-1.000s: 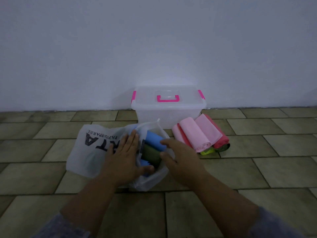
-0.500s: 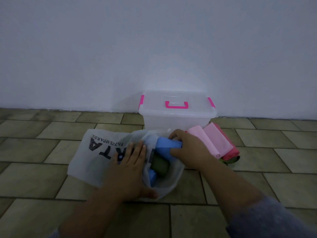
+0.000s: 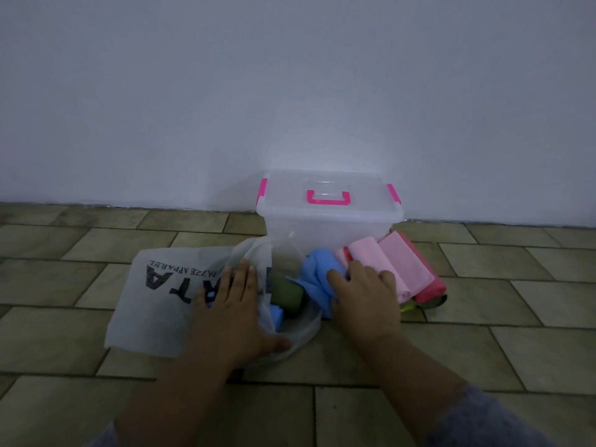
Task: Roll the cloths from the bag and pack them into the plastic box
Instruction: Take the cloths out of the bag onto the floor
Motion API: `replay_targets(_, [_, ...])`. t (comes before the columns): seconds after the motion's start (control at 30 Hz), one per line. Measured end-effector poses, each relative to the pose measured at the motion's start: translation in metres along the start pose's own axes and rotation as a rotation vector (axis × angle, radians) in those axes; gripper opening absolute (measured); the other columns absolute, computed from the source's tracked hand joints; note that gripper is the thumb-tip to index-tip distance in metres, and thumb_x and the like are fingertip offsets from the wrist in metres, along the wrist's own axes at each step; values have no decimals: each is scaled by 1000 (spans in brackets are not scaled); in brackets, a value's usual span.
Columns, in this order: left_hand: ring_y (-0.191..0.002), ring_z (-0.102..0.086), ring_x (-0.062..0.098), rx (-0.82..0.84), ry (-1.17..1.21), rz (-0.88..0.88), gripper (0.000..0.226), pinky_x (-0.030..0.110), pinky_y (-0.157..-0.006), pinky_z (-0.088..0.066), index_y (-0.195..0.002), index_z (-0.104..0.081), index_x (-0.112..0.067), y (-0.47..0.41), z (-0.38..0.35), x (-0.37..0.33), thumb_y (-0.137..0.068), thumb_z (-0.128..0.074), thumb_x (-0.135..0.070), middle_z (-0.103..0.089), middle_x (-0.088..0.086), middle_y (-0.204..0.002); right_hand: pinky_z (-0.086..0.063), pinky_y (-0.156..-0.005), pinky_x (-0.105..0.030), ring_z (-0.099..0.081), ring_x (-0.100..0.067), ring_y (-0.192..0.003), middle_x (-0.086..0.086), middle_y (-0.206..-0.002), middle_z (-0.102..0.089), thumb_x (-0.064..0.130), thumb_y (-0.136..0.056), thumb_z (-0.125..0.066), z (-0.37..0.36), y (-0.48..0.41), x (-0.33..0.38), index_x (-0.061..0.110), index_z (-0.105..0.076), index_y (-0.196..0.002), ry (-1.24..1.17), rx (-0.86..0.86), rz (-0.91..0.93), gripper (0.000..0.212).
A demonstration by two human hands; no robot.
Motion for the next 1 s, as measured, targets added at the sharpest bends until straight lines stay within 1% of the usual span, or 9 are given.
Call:
replay_targets(0.1, [-139, 28, 13, -5, 2, 24, 133, 57, -113, 1, -132, 42, -25, 0, 2, 12, -41, -20, -100, 43, -9, -145, -30, -78, -40, -51, -27, -89, -4, -99, -53, 35, -85, -54, -10, -9, 12, 26, -50, -111, 11, 121, 53, 27])
replay_targets(0.27, [-138, 30, 13, -10, 2, 18, 133, 58, -113, -3, -127, 46, -25, -3, -1, 21, -41, -21, -100, 47, -9, -141, -30, -78, -40, -50, -20, -88, 2, -95, -54, 52, -83, -47, 6, -27, 15, 29, -57, -100, -94, 132, 88, 30])
replay_targets(0.33, [-137, 31, 14, -15, 10, 16, 134, 58, -113, -2, -127, 47, -26, -4, -2, 21, -40, -21, -101, 49, -9, -139, -37, -77, -35, -50, -15, -86, 3, -96, -58, 45, -83, -50, 11, -33, 29, 29, -59, -102, -282, 119, 160, 26])
replay_targets(0.4, [-137, 30, 14, -23, 7, 13, 134, 59, -112, -1, -127, 47, -25, -5, -3, 20, -39, -19, -102, 49, -9, -138, -44, -83, -34, -53, -15, -91, 4, -100, -62, 37, -80, -55, 4, -36, 47, 28, -57, -106, -469, 246, 198, 27])
replay_targets(0.53, [-140, 26, 15, -32, 0, 16, 136, 58, -111, 0, -134, 41, -24, -5, -2, 19, -37, -15, -102, 45, -8, -139, -35, -94, -45, -52, -21, -102, 1, -104, -59, 34, -81, -58, -22, -38, 69, 26, -46, -110, -455, 397, 206, 33])
replay_targets(0.67, [-141, 24, 15, -36, 21, 17, 135, 58, -111, 0, -126, 49, -25, -4, -1, 20, -38, -18, -102, 43, -9, -141, -33, -93, -42, -49, -13, -91, 12, -90, -52, 40, -75, -59, -8, -36, 58, 32, -48, -113, -548, 241, 162, 41])
replay_targets(0.83, [-140, 27, 16, -26, -4, 5, 132, 57, -110, 5, -126, 49, -26, -6, -3, 22, -41, -19, -101, 39, -7, -149, -38, -76, -35, -51, -9, -78, 11, -85, -64, 39, -69, -62, 33, -11, 4, 33, -62, -104, -599, -149, -4, 36])
replay_targets(0.9, [-139, 29, 17, -4, -5, 2, 132, 58, -110, 6, -125, 50, -25, -7, -3, 21, -41, -18, -100, 40, -6, -148, -45, -76, -43, -56, -17, -81, 4, -87, -65, 33, -69, -68, 38, 0, -23, 25, -64, -104, -644, -269, -118, 36])
replay_targets(1.0, [-139, 29, 17, 28, -17, 0, 133, 59, -110, 4, -125, 49, -24, -8, -1, 19, -40, -19, -101, 42, -6, -146, -42, -77, -43, -57, -29, -80, -5, -82, -63, 27, -65, -78, 35, 7, -39, 16, -66, -99, -439, -365, -251, 37])
Point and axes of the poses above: each hand's wrist, its own y-axis away from the middle knuckle, its own z-axis out of the back of the hand, x = y × z, the point moved 4 cm from there along -y, towards the middle knuckle
